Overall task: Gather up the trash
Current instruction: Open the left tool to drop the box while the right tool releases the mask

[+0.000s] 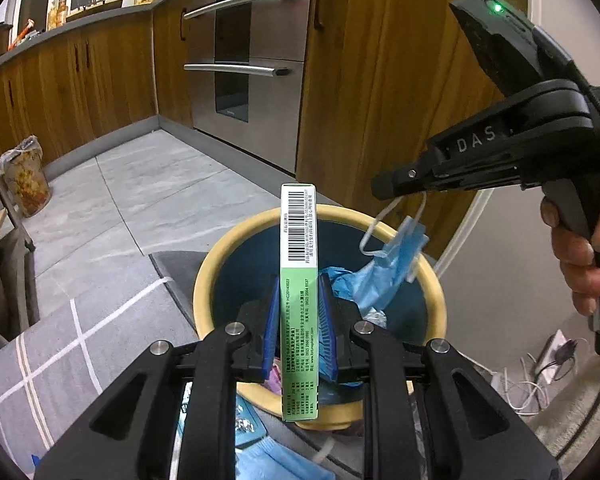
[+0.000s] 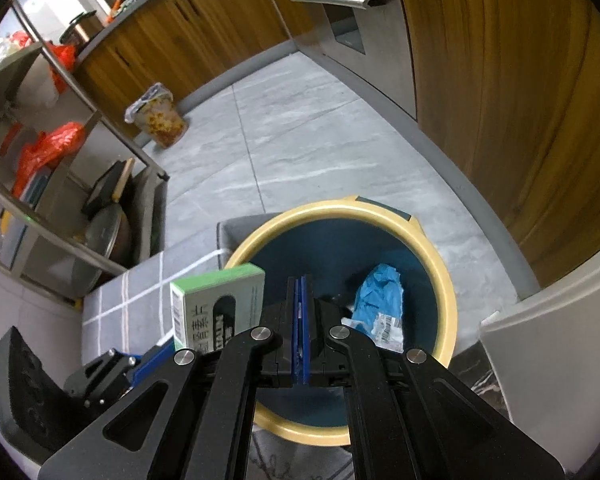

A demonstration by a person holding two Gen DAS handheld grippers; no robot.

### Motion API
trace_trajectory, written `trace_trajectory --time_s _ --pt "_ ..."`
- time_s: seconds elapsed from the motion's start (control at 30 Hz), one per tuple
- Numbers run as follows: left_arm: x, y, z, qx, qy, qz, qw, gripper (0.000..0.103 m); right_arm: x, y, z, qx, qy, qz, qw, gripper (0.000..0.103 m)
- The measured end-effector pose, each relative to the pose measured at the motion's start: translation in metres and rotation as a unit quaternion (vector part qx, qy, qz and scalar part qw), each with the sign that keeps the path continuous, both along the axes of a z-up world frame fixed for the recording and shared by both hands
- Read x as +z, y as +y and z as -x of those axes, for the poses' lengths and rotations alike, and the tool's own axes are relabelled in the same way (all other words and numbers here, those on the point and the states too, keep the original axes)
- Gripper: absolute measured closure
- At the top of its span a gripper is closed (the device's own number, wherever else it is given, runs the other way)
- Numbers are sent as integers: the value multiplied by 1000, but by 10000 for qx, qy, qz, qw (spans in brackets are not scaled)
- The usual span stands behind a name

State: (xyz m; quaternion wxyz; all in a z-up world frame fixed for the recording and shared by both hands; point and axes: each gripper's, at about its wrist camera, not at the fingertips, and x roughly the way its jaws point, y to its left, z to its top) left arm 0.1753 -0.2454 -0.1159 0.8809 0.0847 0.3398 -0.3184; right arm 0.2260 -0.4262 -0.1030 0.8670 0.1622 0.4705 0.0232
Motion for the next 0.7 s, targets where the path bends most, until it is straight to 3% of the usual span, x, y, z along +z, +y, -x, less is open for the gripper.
trace_trajectory --time_s 0.6,0.7 --pt "-12 -1 -1 37 69 -205 9998 80 0 -1 -2 -81 -68 192 9998 99" --pt "-10 5 1 130 17 -204 9997 66 3 0 -1 -116 -130 277 9995 85"
